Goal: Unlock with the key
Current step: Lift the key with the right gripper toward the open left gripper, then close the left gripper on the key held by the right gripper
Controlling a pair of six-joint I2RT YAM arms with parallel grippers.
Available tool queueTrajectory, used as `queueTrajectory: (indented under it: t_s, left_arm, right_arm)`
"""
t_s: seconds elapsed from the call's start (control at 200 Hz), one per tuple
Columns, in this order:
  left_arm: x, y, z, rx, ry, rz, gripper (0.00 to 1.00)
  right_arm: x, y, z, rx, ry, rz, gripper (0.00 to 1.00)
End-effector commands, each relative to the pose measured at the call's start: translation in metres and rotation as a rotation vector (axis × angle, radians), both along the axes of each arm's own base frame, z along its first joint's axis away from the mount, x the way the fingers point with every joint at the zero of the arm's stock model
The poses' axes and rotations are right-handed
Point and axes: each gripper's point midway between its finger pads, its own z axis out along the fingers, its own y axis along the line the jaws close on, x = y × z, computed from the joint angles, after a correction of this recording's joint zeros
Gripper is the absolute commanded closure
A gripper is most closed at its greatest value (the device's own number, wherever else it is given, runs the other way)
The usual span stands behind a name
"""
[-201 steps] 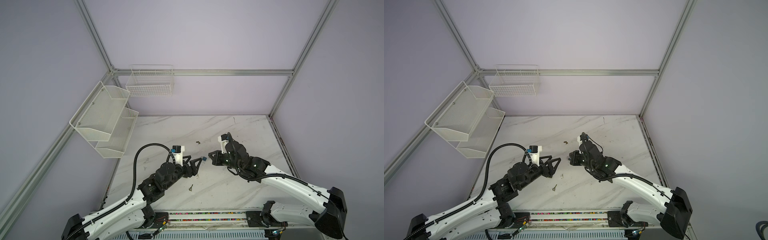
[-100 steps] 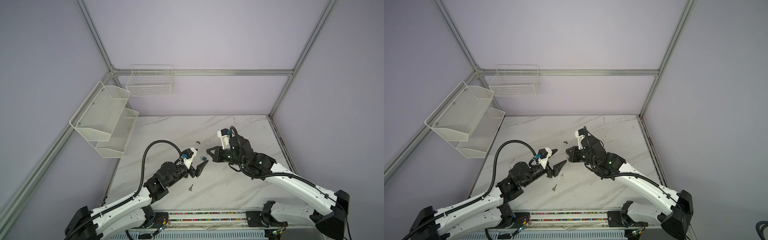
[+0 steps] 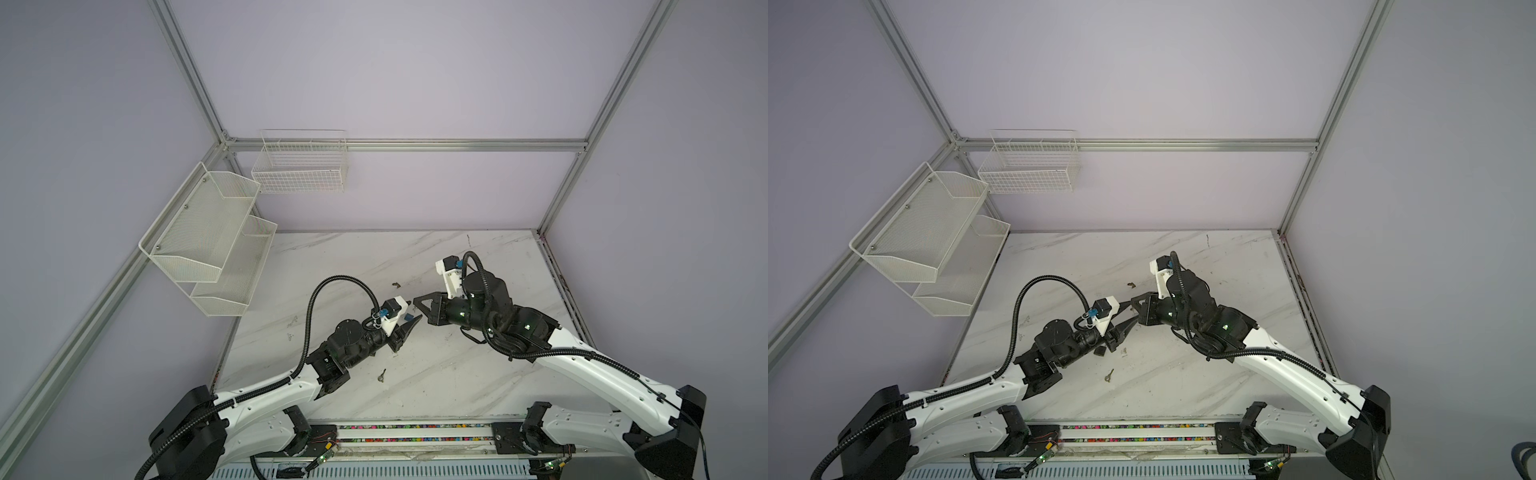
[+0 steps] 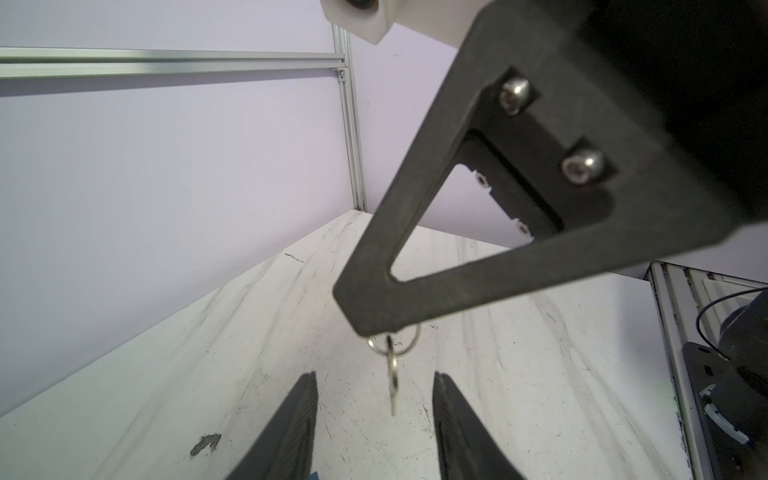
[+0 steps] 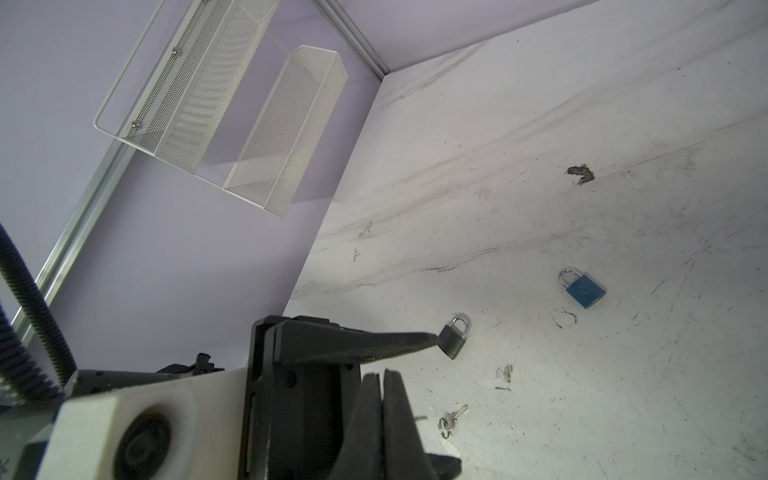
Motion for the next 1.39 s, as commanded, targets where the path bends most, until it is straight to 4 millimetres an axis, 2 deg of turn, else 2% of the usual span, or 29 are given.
queueTrajectory:
  t_s: [0.0,0.17,0.335,0.52,0.58,0.645,0.805,0.97,1.08,1.18,1.31,1.39]
  left_arm:
    - [-0.0045,-0.0008,0.0256,-0.081,-0.069,-0.020,0.62]
    - [-0.0051,-0.0032,0.0283,-0.093,-0.074,-0.031,0.74]
    - [-0.0058,-0.0034,0.0275,-0.100,-0.073,-0.035,0.81]
    - [-0.0067,-0.0059,0.0239,-0.095,-0.064,-0.050,0.82]
    - [-0.0064,-0.0062,0.0223,-0.092,-0.061,-0.049,0.86]
    - [-0.0058,-0.0067,0.0203,-0.088,-0.056,-0.048,0.86]
    - [-0.0072,-0.0067,0.0242,-0.099,-0.058,-0.055,0.88]
    - [-0.0093,-0.0072,0.0291,-0.109,-0.065,-0.066,1.00]
    - [-0.0102,-0.0070,0.0288,-0.107,-0.063,-0.070,1.00]
    - [-0.0109,-0.0057,0.0284,-0.098,-0.057,-0.068,1.00]
    - [-0.0101,-0.0001,0.0242,-0.082,-0.006,-0.045,1.00]
    - [-0.0113,0.0010,0.0220,-0.040,0.017,-0.047,1.00]
  right_arm:
    - [-0.0020,-0.0022,0.0098,0.021,-0.031,0.009,0.96]
    - [-0.0017,-0.0038,0.0106,0.024,-0.037,0.002,0.96]
    - [-0.0009,-0.0047,0.0100,0.020,-0.036,-0.005,0.96]
    - [0.0000,-0.0057,0.0135,0.030,-0.044,-0.013,0.96]
    - [0.0004,-0.0061,0.0135,0.029,-0.045,-0.016,0.96]
    - [0.0008,-0.0075,0.0152,0.031,-0.047,-0.024,0.96]
    - [0.0014,-0.0078,0.0131,0.028,-0.044,-0.028,0.96]
    - [0.0026,-0.0090,0.0124,0.022,-0.049,-0.036,0.96]
    - [0.0033,-0.0091,0.0117,0.019,-0.051,-0.039,0.95]
    - [0.0036,-0.0092,0.0109,0.016,-0.052,-0.039,0.89]
    - [0.0033,-0.0088,0.0110,0.014,-0.067,-0.023,0.66]
    - [0.0061,-0.0095,0.0084,0.004,-0.078,-0.013,0.60]
